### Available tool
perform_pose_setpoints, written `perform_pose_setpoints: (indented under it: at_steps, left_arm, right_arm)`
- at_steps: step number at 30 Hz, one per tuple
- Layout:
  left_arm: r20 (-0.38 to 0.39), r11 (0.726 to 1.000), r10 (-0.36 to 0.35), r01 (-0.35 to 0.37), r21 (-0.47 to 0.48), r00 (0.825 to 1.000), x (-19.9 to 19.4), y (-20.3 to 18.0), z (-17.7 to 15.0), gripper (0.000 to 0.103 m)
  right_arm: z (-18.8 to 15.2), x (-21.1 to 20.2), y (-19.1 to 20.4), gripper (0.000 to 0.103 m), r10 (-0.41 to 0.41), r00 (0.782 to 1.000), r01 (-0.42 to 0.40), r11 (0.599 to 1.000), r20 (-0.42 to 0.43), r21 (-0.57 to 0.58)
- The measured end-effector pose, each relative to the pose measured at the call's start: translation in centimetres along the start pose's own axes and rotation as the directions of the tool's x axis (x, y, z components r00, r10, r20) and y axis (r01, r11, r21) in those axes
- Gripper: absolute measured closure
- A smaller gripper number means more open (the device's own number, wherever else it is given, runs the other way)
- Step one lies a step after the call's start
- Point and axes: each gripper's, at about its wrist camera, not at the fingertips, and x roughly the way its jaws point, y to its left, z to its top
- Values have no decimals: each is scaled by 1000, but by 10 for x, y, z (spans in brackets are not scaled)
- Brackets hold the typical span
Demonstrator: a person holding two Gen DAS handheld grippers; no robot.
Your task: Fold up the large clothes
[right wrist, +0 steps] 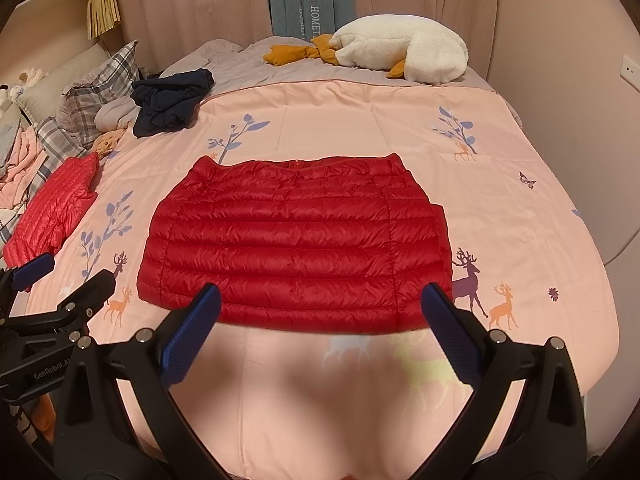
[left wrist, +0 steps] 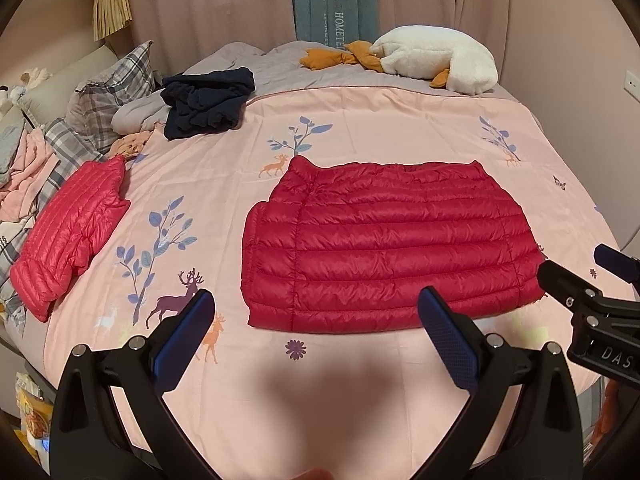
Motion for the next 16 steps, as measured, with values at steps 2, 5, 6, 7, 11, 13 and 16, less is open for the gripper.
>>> perform_pose_setpoints:
  at_steps: [2,5,6,7,11,13,16]
  left_arm:
    - [2,1000,0,0,-2,1000,-1,1,0,1]
    - [1,1000,3,-3,-2,1000,-1,1,0,1]
    - [1,1000,4,-4,-4,1000,-1,1,0,1]
    - [0,1000,5,-5,-5,1000,-1,1,0,1]
    - [0,1000,9,-9,-13,1000,-1,2,0,1]
    - [1,1000,15,-15,-16,1000,0,3,0,1]
    - [-2,1000,16,-16,-17,1000,1,2,0,1]
  right_arm:
    - [0,0,-1,2,1,1000,-1,1000,0,1]
    - [0,0,0,2,0,1000,0,1000,0,0]
    - [0,0,0,2,1,1000,-1,1000,0,0]
    - [0,0,1,2,1,1000,-1,1000,0,0]
    - [0,-2,1,2,2,1000,-2,1000,1,-1]
    - [0,-2,0,2,2,1000,-2,1000,1,-2]
    - [2,-4,1,2,3,1000,-3,1000,-1,0]
